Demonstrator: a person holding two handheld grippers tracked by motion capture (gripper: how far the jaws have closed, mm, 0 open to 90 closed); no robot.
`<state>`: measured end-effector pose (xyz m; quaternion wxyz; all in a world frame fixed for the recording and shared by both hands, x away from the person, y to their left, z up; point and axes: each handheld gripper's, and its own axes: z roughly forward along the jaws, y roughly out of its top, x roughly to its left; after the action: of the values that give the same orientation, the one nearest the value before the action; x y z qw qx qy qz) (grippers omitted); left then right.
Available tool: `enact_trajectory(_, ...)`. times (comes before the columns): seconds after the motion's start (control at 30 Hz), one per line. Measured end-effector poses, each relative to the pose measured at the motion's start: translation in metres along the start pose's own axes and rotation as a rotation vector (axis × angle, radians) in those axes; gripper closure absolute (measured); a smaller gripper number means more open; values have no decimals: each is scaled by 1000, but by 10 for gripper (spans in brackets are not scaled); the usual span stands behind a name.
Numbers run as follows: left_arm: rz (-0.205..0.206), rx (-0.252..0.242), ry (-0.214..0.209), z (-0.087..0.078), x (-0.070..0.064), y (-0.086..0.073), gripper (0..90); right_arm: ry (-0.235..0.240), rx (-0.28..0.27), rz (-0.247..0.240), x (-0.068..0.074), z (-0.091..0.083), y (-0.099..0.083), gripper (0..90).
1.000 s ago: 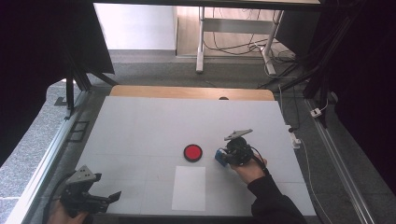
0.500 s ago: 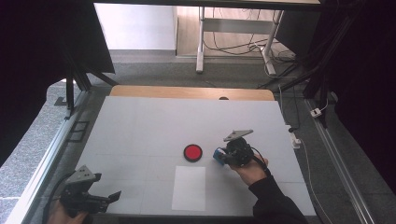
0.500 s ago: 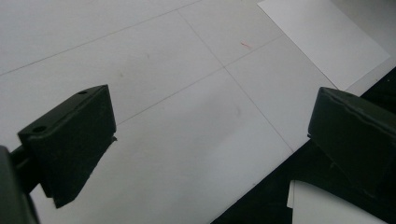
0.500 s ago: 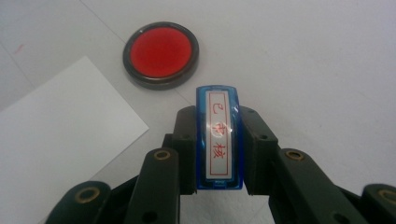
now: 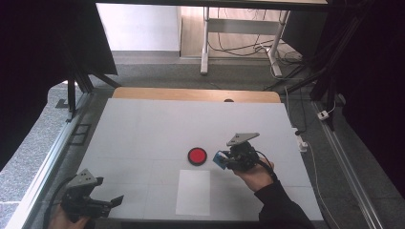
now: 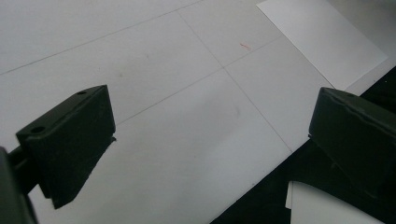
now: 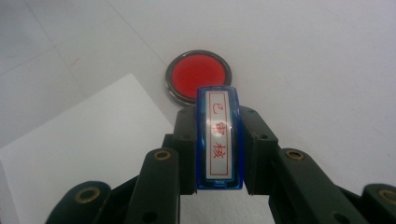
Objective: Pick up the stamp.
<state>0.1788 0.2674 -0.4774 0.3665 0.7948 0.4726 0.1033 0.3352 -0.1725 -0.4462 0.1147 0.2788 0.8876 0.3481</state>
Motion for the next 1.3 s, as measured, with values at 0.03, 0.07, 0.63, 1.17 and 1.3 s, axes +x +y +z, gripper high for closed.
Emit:
enact_trajectory(0.03, 0, -1, -2, 0, 0, 0, 5, 5, -4, 2, 2, 0, 1, 709)
enact_trajectory(0.07, -1, -2, -3, 0, 0, 0, 5, 11, -10, -2, 2, -1, 1, 709)
enact_trajectory(0.63, 3, 4, -12, 0, 0, 0, 5, 91, -48, -36, 22, -10, 11, 709)
enact_trajectory(1.17, 6, 4, -16, 0, 0, 0, 5, 156, -86, -63, 37, -15, 18, 709)
enact_trajectory(1.3, 4, 4, -17, 0, 0, 0, 6, 173, -96, -77, 42, -16, 20, 709)
